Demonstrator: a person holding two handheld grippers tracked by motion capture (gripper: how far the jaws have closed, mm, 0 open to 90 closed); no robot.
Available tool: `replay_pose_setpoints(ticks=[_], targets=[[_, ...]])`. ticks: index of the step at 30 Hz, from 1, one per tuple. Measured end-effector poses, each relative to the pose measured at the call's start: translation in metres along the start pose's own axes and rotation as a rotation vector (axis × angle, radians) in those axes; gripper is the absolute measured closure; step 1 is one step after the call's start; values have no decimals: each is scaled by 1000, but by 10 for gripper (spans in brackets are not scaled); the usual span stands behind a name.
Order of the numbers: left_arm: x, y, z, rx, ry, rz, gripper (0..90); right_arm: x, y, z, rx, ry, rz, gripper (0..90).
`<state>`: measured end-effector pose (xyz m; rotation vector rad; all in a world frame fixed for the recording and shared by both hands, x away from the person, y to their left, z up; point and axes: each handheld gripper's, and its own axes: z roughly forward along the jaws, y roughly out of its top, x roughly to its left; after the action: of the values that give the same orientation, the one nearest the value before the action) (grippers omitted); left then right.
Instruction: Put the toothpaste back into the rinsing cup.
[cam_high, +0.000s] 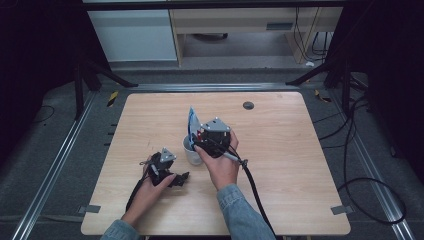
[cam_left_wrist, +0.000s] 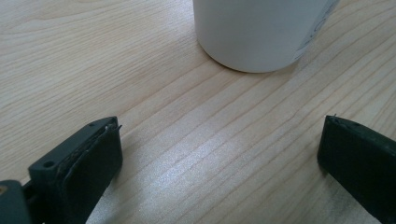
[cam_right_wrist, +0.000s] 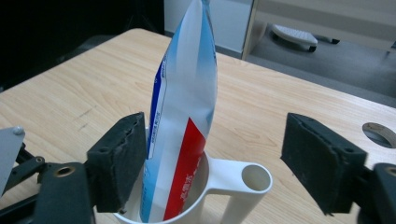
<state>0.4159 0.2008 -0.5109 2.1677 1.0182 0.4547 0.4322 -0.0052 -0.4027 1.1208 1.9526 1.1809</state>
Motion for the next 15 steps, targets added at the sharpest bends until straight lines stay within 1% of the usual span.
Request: replay_pose_setpoints(ticks=[3, 5, 7, 12, 15], targets=[[0, 0, 0, 0, 0, 0, 0, -1, 2, -1, 20, 0, -24, 173], [0, 0, 0, 0, 0, 0, 0, -2, 4, -1, 40, 2, -34, 165], [0, 0, 0, 0, 0, 0, 0, -3, 5, -2, 46, 10, -48, 158], [0, 0, 0, 0, 0, 0, 0, -7, 5, -3, 82, 23, -70, 135], [0, 0, 0, 0, 0, 0, 0, -11, 4, -4, 104, 38, -87, 115]])
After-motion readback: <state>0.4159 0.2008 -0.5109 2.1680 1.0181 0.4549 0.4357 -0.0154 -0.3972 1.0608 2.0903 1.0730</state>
